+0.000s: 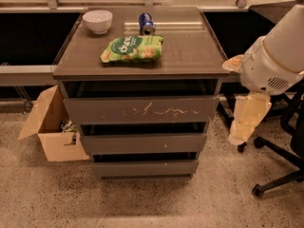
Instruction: Open top drawer
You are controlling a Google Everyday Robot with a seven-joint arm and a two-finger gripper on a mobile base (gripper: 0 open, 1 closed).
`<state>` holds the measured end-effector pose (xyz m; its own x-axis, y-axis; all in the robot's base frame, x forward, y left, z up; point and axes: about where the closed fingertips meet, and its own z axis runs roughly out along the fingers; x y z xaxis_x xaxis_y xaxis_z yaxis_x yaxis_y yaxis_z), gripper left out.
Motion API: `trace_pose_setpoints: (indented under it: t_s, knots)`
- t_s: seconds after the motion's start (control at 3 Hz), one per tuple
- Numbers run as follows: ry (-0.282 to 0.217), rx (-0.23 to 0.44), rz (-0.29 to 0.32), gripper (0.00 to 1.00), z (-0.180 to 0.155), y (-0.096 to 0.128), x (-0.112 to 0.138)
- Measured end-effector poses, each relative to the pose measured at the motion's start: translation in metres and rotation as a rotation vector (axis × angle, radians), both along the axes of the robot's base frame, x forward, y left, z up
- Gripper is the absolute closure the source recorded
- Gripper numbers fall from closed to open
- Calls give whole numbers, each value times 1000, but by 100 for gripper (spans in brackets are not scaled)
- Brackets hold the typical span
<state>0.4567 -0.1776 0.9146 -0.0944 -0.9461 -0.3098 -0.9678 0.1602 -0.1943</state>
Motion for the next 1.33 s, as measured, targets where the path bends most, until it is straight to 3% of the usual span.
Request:
trace_pose_setpoints:
  t_s: [0.33, 0.67, 1.0, 1.33]
  knots:
    - [21, 97, 131, 0, -56, 34, 18]
    - [49, 154, 187, 0, -100, 54, 32]
    - [49, 154, 187, 0, -100, 54, 32]
    - [63, 121, 212, 0, -129, 57, 43]
